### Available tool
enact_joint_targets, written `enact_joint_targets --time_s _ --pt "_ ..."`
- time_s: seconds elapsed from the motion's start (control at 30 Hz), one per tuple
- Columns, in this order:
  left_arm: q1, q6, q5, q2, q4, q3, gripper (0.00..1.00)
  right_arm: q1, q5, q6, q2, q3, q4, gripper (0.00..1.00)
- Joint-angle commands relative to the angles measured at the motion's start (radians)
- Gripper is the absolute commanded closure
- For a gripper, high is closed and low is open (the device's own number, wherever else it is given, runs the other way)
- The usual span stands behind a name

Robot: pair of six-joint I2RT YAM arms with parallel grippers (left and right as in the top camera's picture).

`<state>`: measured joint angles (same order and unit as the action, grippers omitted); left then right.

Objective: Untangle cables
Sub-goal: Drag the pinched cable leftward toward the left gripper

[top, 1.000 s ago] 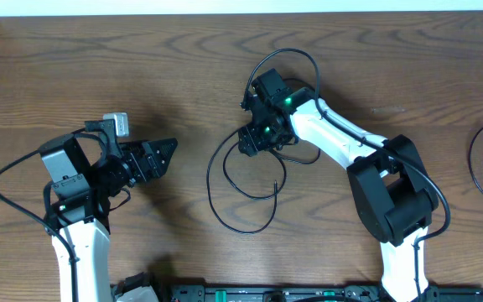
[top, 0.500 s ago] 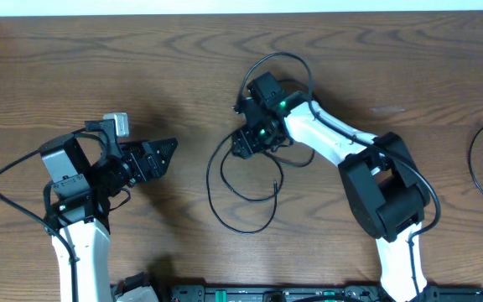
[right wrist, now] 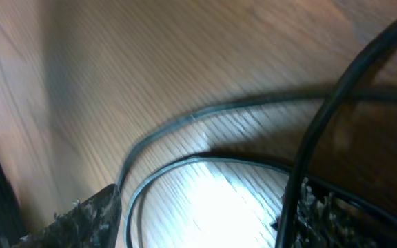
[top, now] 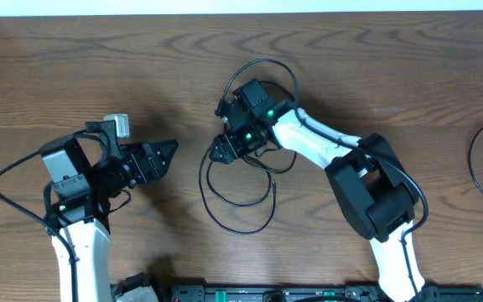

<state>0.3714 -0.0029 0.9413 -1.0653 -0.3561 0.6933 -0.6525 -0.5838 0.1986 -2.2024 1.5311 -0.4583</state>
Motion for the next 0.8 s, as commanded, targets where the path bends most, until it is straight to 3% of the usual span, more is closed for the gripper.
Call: enact_joint_targets --time_s 0.0,0.13,0.6,0.77 --pt "0.005 0.007 0.02 0.001 -0.001 -0.003 0.1 -0.023 -0.002 0.079 -0.014 -0.009 0.035 0.27" --pt "0.005 0.006 0.02 0.001 -0.002 -0.003 0.11 -0.041 0.093 0.116 -0.014 -0.009 0.059 0.22" --pt "0.005 0.006 0.019 0.001 -0.006 -0.003 0.1 -0.098 0.352 0.153 -0.019 -0.009 0.062 0.23" --pt "0.005 -0.09 -0.158 0.004 -0.008 -0.003 0.11 -0.119 0.377 0.153 -0.052 -0.009 0.063 0.23"
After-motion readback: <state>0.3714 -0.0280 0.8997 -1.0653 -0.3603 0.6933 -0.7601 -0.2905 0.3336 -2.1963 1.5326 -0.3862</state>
